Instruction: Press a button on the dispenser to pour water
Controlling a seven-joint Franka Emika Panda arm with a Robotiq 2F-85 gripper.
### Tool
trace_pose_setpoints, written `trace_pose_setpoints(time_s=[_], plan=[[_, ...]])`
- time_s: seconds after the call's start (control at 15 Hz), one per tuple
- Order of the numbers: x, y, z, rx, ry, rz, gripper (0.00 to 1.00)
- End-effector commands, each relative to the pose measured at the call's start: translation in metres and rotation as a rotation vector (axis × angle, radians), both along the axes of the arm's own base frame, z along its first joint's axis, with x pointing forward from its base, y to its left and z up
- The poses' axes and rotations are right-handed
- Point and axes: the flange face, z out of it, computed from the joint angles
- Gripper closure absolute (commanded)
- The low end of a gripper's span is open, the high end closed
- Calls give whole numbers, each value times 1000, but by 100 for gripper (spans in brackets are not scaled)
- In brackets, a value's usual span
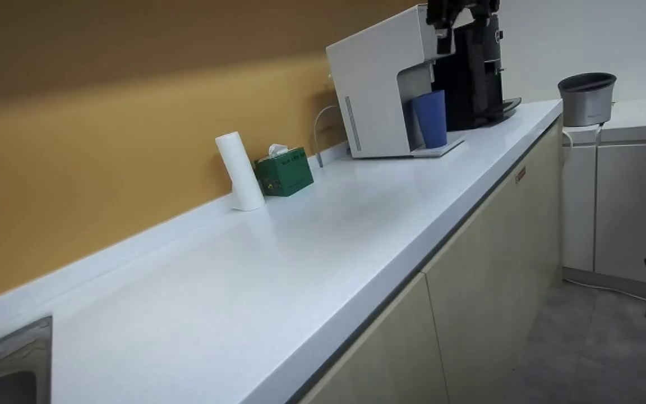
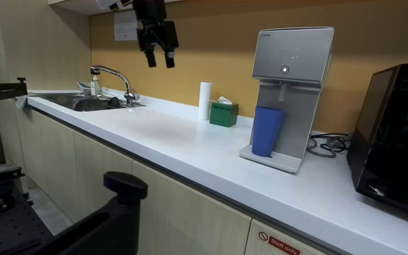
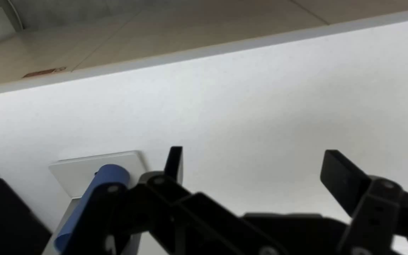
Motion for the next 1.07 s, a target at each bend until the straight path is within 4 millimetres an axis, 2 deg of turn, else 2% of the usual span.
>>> trace_pose_setpoints(time_s=[0.0,0.27,0.33,0.47,0.73,1.0], plan=[[17,-39,8,-84,-105,-138,0],[27,-91,21,-124,-189,-311,0],[16,-74,10,-118,-163,-217,0],[19,-90,14,-119,-175,-265,0],[24,-97,17,-140,-214,-310,0],[30,-129,22,-193,-309,-374,0]])
